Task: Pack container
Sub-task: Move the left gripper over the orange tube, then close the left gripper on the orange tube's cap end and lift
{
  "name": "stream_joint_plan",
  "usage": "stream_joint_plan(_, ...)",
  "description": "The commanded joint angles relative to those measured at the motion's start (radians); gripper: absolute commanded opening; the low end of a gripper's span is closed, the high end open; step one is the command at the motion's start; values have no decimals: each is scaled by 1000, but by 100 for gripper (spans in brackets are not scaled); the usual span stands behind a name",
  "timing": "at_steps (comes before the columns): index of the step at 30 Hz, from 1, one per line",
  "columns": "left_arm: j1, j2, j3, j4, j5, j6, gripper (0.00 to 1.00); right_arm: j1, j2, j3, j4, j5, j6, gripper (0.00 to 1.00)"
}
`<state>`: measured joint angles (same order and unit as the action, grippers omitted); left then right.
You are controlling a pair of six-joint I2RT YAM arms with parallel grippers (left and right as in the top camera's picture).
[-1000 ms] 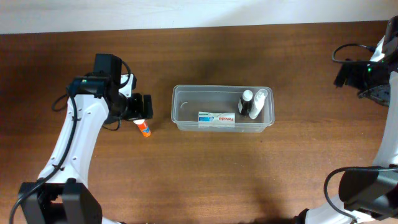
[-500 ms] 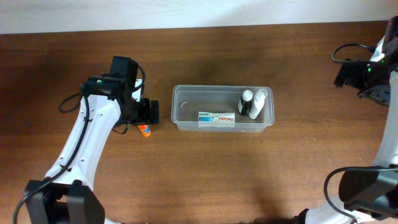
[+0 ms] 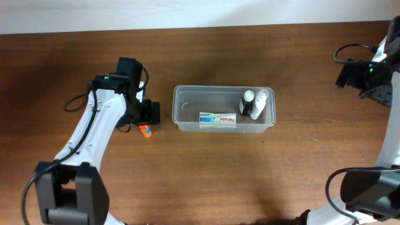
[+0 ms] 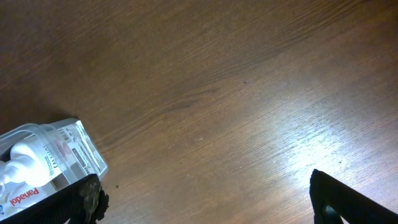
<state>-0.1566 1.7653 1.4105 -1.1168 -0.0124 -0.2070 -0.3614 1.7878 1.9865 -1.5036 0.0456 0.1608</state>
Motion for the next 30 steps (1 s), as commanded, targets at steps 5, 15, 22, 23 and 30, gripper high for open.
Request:
stream_joint_plan(5, 2, 36, 17, 16, -10, -12, 96, -6, 0, 6, 0, 12, 9, 99)
stream_joint_plan(15, 2, 38, 17, 16, -11, -13, 51, -6, 0, 6, 0, 12, 9, 98)
stream_joint_plan(22, 2, 38, 17, 16, -11, -13, 37, -6, 0, 6, 0, 12, 9, 98)
stream_joint_plan(23, 2, 37, 17, 16, -11, -12, 36, -6, 0, 6, 0, 12, 9, 98)
stream_joint_plan(30, 2, 37, 17, -3, -11, -13, 27, -6, 0, 6, 0, 12, 9, 98)
